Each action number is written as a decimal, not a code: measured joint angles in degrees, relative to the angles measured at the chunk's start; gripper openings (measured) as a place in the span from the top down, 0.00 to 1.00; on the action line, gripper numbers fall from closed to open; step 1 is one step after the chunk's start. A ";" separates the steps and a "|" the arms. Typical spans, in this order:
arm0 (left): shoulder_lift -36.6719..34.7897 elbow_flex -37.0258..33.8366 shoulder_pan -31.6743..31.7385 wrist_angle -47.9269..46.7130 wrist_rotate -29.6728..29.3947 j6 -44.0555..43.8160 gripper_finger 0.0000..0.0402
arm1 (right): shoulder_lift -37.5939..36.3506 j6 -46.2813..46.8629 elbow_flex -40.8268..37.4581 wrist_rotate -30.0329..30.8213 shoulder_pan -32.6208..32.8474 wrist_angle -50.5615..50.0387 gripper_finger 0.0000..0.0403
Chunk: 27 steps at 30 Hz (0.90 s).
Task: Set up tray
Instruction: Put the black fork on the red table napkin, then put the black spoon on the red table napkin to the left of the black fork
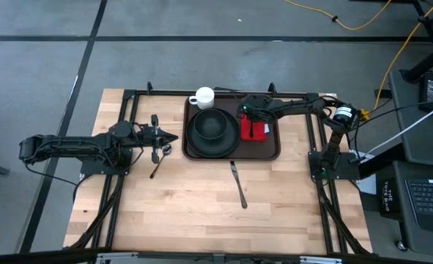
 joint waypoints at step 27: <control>-0.01 0.00 -0.04 -0.18 1.78 -0.02 0.99 | -14.00 -11.78 0.01 -0.49 0.51 -7.97 0.79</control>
